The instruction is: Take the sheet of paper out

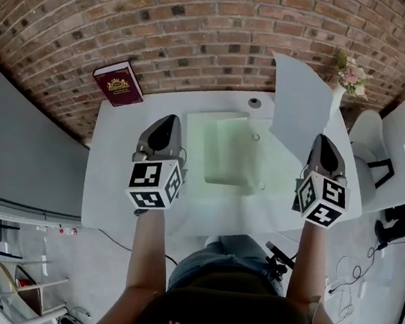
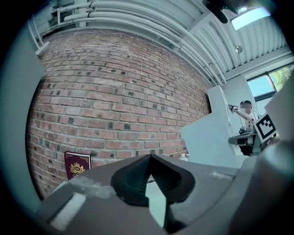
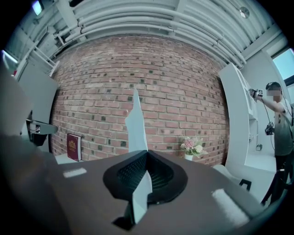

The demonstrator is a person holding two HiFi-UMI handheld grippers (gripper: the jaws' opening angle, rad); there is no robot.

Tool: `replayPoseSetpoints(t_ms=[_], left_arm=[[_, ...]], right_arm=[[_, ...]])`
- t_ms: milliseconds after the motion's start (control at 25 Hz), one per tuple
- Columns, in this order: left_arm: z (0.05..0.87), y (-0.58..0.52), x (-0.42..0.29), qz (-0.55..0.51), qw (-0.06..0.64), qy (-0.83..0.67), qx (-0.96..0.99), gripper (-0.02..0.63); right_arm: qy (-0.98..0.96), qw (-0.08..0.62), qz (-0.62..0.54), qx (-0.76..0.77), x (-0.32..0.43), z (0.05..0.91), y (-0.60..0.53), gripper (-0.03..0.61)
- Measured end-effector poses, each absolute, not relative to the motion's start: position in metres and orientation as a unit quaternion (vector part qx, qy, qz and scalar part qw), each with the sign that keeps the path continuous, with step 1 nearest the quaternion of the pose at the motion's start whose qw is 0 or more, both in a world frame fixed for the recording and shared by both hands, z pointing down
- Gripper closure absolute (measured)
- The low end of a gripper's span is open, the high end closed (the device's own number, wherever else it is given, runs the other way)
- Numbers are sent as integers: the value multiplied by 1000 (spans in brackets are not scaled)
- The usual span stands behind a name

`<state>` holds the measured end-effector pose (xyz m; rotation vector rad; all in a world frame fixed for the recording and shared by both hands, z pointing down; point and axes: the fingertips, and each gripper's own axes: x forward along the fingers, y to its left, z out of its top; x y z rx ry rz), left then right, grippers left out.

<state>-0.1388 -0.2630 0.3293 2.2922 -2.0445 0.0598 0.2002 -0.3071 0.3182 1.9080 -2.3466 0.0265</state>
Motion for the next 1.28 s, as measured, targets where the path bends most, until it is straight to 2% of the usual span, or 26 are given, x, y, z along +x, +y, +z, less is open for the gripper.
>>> replayPoseSetpoints(t_ms=[240,680,1280], left_arm=[[303,-258,-136,26,-13,-669,742,617],[266,-241,-137,-13,-35,-688,725,617],[235,-216,-126,-24,-66,-685,725,617]], right_arm=[[-784,34,-12,620,192,292,-304,575],[-796,0,-33,604,191,251,-290,575],[-795,-9,-60,604,191,224,-264,577]])
